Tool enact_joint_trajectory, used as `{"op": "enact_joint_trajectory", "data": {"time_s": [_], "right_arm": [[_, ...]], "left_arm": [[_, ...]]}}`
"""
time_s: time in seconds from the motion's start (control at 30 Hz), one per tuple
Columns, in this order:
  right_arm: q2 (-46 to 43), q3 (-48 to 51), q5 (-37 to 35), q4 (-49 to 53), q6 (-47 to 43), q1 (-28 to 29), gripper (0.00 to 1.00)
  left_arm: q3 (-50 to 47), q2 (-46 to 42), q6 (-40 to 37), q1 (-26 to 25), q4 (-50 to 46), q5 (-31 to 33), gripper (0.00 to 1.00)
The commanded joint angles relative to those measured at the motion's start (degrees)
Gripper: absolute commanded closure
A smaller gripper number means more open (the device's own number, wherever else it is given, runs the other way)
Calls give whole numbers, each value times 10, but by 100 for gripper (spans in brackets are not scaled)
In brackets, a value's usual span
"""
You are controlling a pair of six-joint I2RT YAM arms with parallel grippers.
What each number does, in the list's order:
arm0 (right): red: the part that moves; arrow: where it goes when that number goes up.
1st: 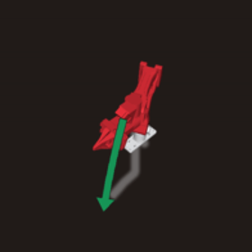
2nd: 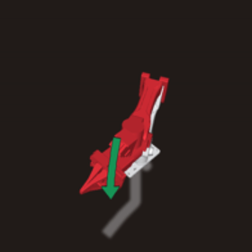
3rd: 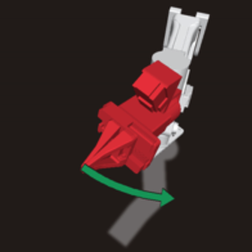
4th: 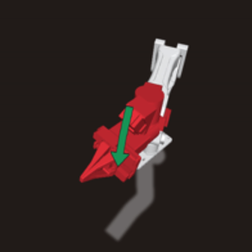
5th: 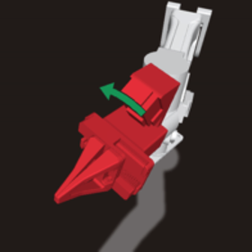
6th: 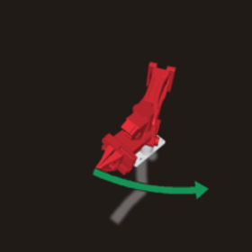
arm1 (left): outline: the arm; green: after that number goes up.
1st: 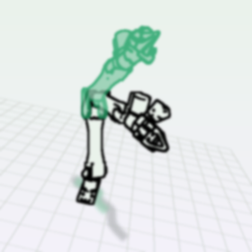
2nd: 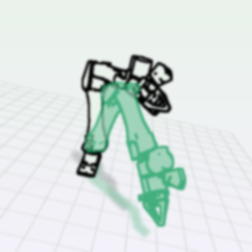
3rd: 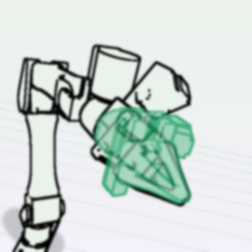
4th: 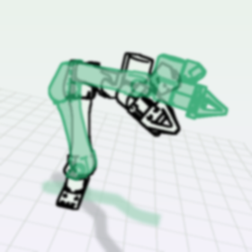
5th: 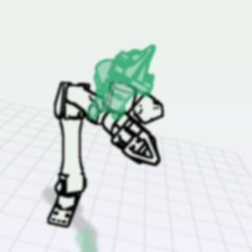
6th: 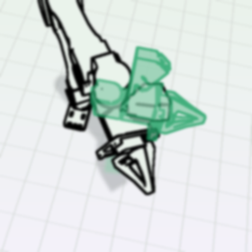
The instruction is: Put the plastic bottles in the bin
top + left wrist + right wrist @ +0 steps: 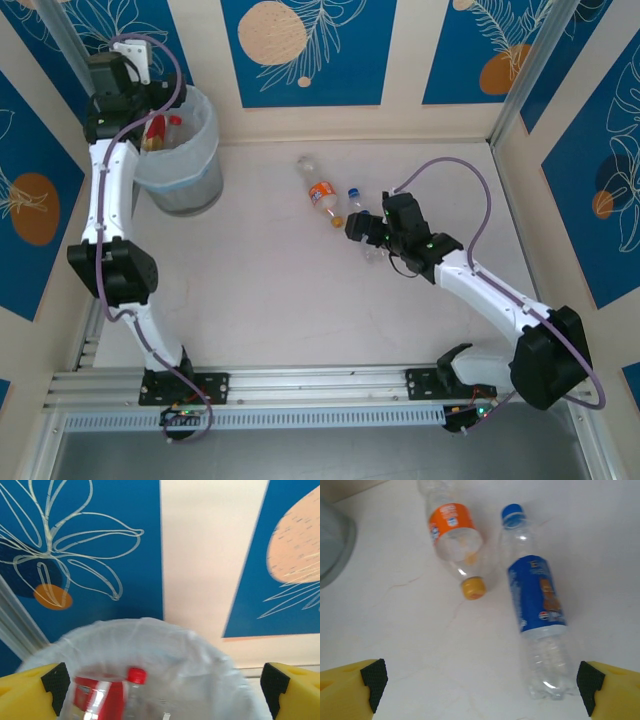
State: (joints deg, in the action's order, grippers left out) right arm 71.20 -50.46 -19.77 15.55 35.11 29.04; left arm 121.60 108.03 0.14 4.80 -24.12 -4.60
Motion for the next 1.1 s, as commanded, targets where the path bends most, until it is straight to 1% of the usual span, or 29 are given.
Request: {"op": "enact_joint_trajectory", "data": {"time_s": [0.0,0.1,0.17,0.23,0.37,0.5,0.6,0.67,0.77,0.9,1.0,1.07], "right_arm": [[17,-19,-25,45,-28,-24,1],[32,-25,-13,61,-44,-44,0],[43,-35,1,77,-59,-57,0],[56,-44,26,92,-80,-71,0],[89,-59,48,117,-107,-83,0],[127,-84,80,144,-116,-82,2],[161,-104,84,160,-113,-78,3],[184,-120,82,174,-110,-78,3],[213,-137,88,182,-110,-76,3],[242,-150,88,182,-110,-71,5],[261,-157,87,178,-113,-62,6],[275,-163,78,178,-110,-55,8]], "left_arm": [[-61,-50,113,-21,12,4,1],[-150,-93,168,-36,67,-15,1],[-185,-112,208,-40,75,-20,1],[-215,-130,249,-41,75,-47,1],[-307,-181,321,-41,111,-112,1],[-371,-233,354,-42,106,-220,1],[-436,-275,375,-42,115,-246,1],[-463,-295,371,-42,115,-264,1],[-457,-311,331,-42,75,-282,1],[-432,-313,273,-42,17,-244,1],[-435,-309,261,-42,18,-225,1],[-437,-305,261,-42,26,-223,1]]}}
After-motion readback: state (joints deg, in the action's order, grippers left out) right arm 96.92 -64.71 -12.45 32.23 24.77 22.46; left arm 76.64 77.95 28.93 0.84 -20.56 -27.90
